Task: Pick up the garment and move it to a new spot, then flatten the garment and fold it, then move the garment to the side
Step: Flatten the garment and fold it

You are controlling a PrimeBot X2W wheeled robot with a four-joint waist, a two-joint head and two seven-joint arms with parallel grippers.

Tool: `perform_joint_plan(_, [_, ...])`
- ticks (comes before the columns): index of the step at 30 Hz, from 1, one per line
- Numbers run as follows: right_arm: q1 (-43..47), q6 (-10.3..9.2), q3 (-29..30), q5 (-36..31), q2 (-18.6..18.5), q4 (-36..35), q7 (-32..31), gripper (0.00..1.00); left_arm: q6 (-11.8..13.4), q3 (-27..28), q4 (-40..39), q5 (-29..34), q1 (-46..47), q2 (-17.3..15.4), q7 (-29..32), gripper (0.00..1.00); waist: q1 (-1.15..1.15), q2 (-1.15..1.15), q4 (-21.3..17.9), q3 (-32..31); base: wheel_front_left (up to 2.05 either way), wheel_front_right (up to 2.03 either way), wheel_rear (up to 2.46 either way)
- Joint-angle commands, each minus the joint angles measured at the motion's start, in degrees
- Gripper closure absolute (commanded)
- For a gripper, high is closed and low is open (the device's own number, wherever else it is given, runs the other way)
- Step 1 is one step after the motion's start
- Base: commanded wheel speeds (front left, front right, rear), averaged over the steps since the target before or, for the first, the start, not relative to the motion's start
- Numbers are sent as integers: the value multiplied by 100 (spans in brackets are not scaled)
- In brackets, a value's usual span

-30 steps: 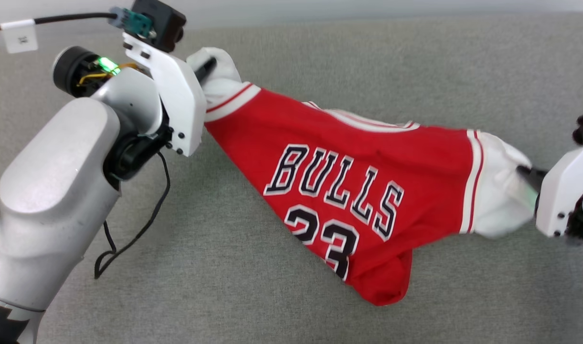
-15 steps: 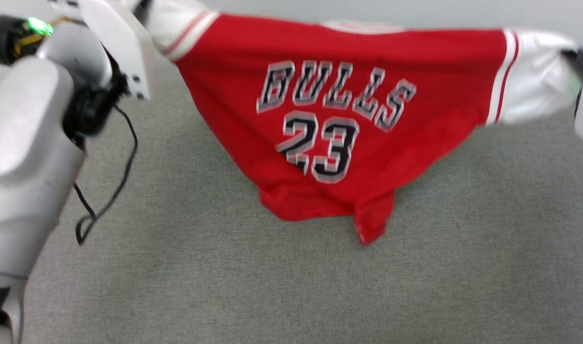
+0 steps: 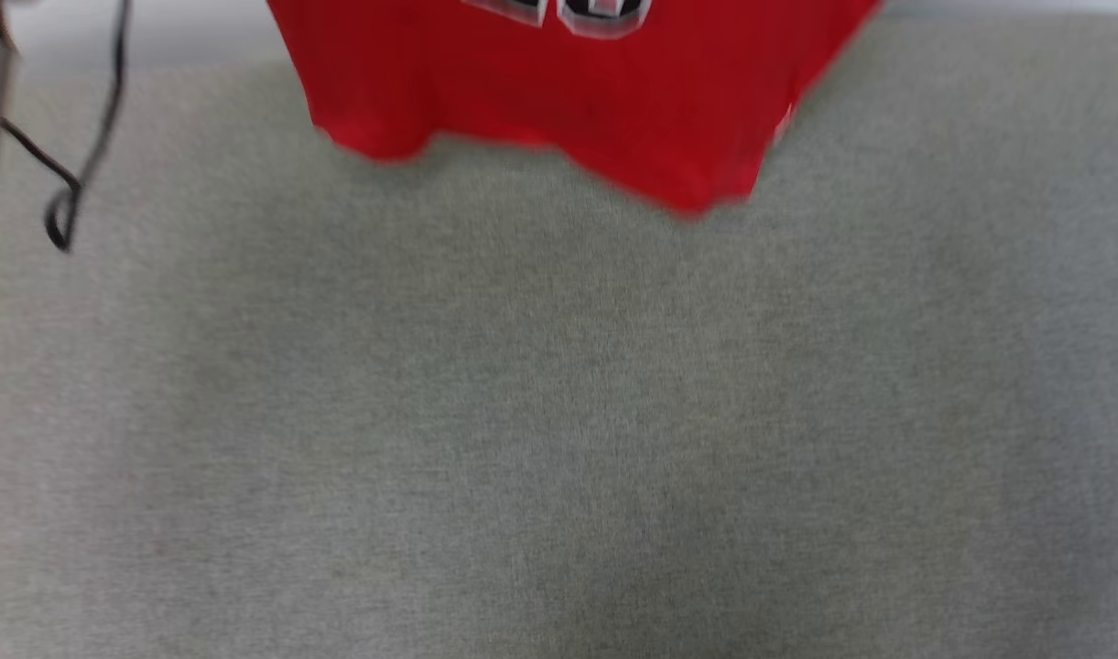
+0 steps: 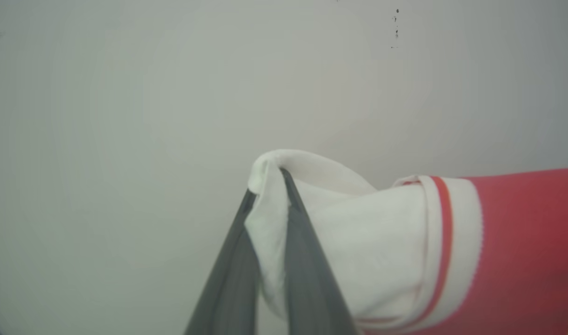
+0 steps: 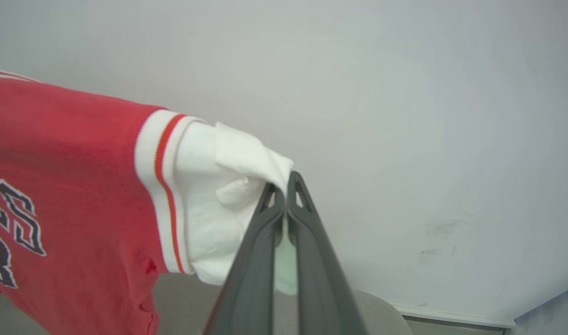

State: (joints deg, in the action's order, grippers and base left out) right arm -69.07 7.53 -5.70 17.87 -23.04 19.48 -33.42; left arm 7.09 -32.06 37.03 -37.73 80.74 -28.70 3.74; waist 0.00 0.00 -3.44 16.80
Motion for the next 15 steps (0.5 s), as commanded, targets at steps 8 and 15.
perform_joint_plan(8, [-1412, -9, 131, -478, 240, 674, 1245, 100, 31, 206, 246, 323, 1282, -76, -795, 100, 0, 0, -184, 1315, 0, 0, 0])
perform_joint_plan(15, [-2143, -8, 91, -581, 369, 1003, 2072, 100, -88, 213, 271, 523, 2013, -143, -1179, 100, 0, 0, -281, 2043, 0, 0, 0])
